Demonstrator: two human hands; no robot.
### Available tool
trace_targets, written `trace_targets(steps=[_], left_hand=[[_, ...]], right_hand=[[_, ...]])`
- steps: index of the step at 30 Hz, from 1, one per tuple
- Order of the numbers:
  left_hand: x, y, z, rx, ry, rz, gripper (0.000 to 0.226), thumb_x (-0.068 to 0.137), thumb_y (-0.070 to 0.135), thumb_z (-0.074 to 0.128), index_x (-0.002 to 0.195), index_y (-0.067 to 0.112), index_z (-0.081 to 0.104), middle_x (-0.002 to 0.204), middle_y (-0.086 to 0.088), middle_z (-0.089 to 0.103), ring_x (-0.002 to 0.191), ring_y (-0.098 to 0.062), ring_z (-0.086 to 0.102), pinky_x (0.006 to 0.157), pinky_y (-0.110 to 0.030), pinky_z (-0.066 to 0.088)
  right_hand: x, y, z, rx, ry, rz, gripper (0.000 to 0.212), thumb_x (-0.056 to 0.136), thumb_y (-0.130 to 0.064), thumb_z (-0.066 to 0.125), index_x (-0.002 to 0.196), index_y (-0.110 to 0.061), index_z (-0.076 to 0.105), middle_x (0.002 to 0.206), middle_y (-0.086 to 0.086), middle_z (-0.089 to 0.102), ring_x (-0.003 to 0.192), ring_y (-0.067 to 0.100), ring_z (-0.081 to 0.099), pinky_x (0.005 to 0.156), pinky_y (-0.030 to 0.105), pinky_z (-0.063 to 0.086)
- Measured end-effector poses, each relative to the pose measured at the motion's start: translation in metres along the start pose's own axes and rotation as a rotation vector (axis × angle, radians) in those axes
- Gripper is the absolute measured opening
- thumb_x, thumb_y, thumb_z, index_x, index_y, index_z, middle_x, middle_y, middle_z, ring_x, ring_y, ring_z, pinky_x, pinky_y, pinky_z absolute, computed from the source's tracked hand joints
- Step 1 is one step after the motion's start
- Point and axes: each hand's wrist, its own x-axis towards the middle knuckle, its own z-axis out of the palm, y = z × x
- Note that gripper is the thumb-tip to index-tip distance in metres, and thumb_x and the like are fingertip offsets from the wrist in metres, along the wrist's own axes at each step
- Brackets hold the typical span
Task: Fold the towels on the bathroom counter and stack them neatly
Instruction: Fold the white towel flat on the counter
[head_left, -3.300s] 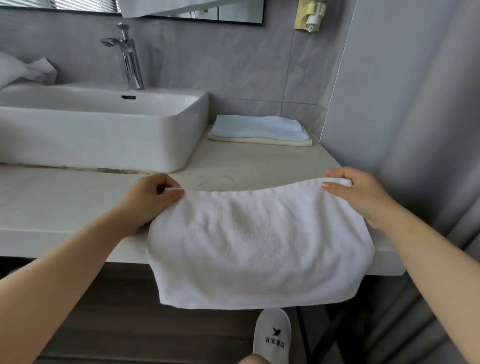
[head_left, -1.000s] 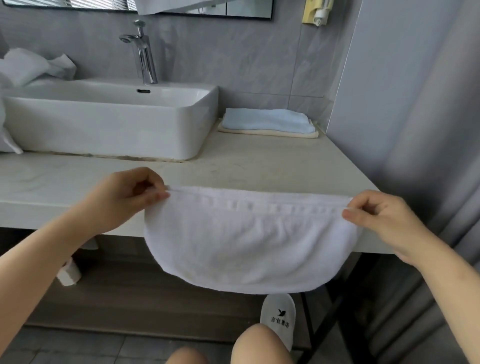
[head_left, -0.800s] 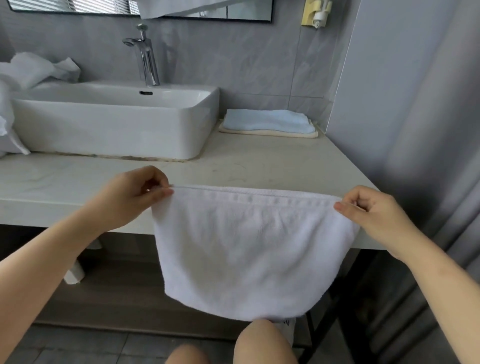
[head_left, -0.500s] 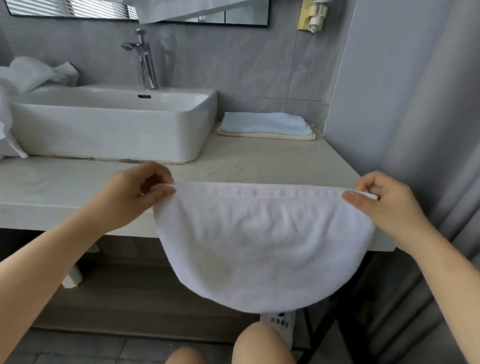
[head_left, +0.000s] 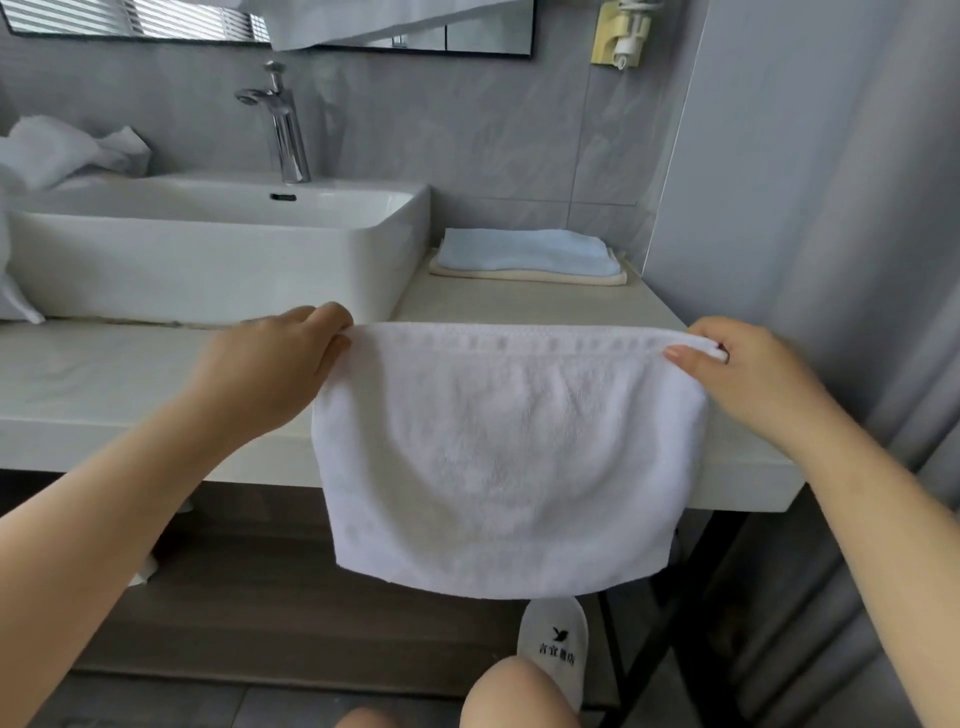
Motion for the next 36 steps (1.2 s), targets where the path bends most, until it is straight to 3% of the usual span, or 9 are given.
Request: trace_targets(steps=[2, 6, 11, 16, 22, 26, 29, 32, 36], left_hand=[[0.007, 0.005, 0.001, -0.017, 0.0, -0.056, 0.025, 0.098, 0.028, 0.034, 0.106, 0.012, 0.051, 0.092, -0.008, 0.061, 0.071, -0.033, 0.057, 0.058, -0.031, 0.036], [0.021, 0.018, 0.005, -0.474, -0.065, -0.318, 0.015, 0.096, 0.011, 0.035, 0.098, 0.01, 0.051, 0.066, -0.006, 0.06, 0.053, -0.019, 0.061, 0.054, -0.025, 0.043], [0.025, 0.018, 0.007, -0.562, -0.035, -0.343, 0.009, 0.085, 0.012, 0.059, 0.091, 0.016, 0.054, 0.076, -0.007, 0.067, 0.076, -0.024, 0.063, 0.069, -0.031, 0.047], [0.04, 0.023, 0.021, -0.742, -0.021, -0.47, 0.008, 0.086, 0.008, 0.056, 0.081, 0.014, 0.058, 0.063, -0.002, 0.066, 0.062, -0.016, 0.065, 0.068, -0.024, 0.051], [0.068, 0.043, 0.051, -1.102, -0.037, -0.818, 0.018, 0.086, 0.0, 0.035, 0.086, 0.011, 0.049, 0.078, -0.02, 0.064, 0.053, -0.027, 0.062, 0.048, -0.027, 0.057], [0.081, 0.054, 0.08, -0.905, -0.022, -0.729, 0.019, 0.085, 0.003, 0.037, 0.093, 0.013, 0.051, 0.096, -0.017, 0.066, 0.09, -0.033, 0.063, 0.079, -0.04, 0.053], [0.094, 0.061, 0.094, -0.738, -0.103, -0.647, 0.027, 0.091, 0.01, 0.044, 0.118, 0.009, 0.047, 0.115, -0.016, 0.058, 0.108, -0.034, 0.052, 0.079, -0.031, 0.037], [0.111, 0.066, 0.109, -0.665, -0.21, -0.521, 0.041, 0.089, 0.017, 0.052, 0.128, 0.008, 0.039, 0.126, -0.017, 0.051, 0.115, -0.033, 0.048, 0.077, -0.028, 0.031], [0.13, 0.066, 0.134, -0.597, -0.304, -0.352, 0.073, 0.086, 0.028, 0.061, 0.144, 0.013, 0.021, 0.143, -0.012, 0.033, 0.126, -0.028, 0.04, 0.098, -0.032, 0.034]], right_hand=[[0.005, -0.007, 0.003, 0.183, 0.004, 0.097, 0.015, 0.093, -0.02, 0.054, 0.088, -0.007, 0.057, 0.065, 0.012, 0.06, 0.045, 0.016, 0.059, 0.046, 0.026, 0.045], [0.015, -0.007, 0.009, 0.51, 0.033, 0.222, 0.013, 0.093, -0.002, 0.05, 0.104, -0.005, 0.057, 0.079, 0.015, 0.063, 0.049, 0.007, 0.065, 0.051, 0.018, 0.055], [0.019, 0.0, 0.015, 0.554, 0.133, 0.225, 0.017, 0.091, -0.001, 0.051, 0.102, -0.011, 0.059, 0.073, 0.008, 0.062, 0.047, 0.003, 0.063, 0.05, 0.014, 0.053], [0.033, 0.001, 0.024, 0.428, 0.252, 0.246, 0.006, 0.091, -0.01, 0.052, 0.087, -0.013, 0.054, 0.062, 0.005, 0.054, 0.032, 0.0, 0.051, 0.042, 0.02, 0.043], [0.061, -0.005, 0.053, 0.688, 0.302, 0.4, 0.01, 0.093, 0.0, 0.036, 0.094, -0.009, 0.039, 0.101, 0.007, 0.043, 0.071, 0.024, 0.067, 0.051, 0.02, 0.052], [0.078, 0.006, 0.078, 0.453, 0.248, 0.389, 0.007, 0.094, -0.006, 0.037, 0.096, -0.012, 0.04, 0.102, 0.008, 0.05, 0.094, 0.028, 0.062, 0.047, 0.025, 0.032], [0.088, 0.016, 0.089, 0.368, 0.17, 0.424, 0.018, 0.094, -0.008, 0.044, 0.112, -0.006, 0.046, 0.1, 0.007, 0.048, 0.079, 0.02, 0.047, 0.052, 0.028, 0.028], [0.104, 0.027, 0.097, 0.362, 0.152, 0.408, 0.014, 0.093, -0.008, 0.044, 0.107, -0.007, 0.047, 0.097, 0.006, 0.048, 0.079, 0.019, 0.043, 0.052, 0.025, 0.028], [0.131, 0.034, 0.108, 0.34, 0.122, 0.363, 0.012, 0.094, -0.01, 0.042, 0.106, -0.008, 0.046, 0.097, 0.006, 0.048, 0.081, 0.02, 0.043, 0.055, 0.028, 0.029]])
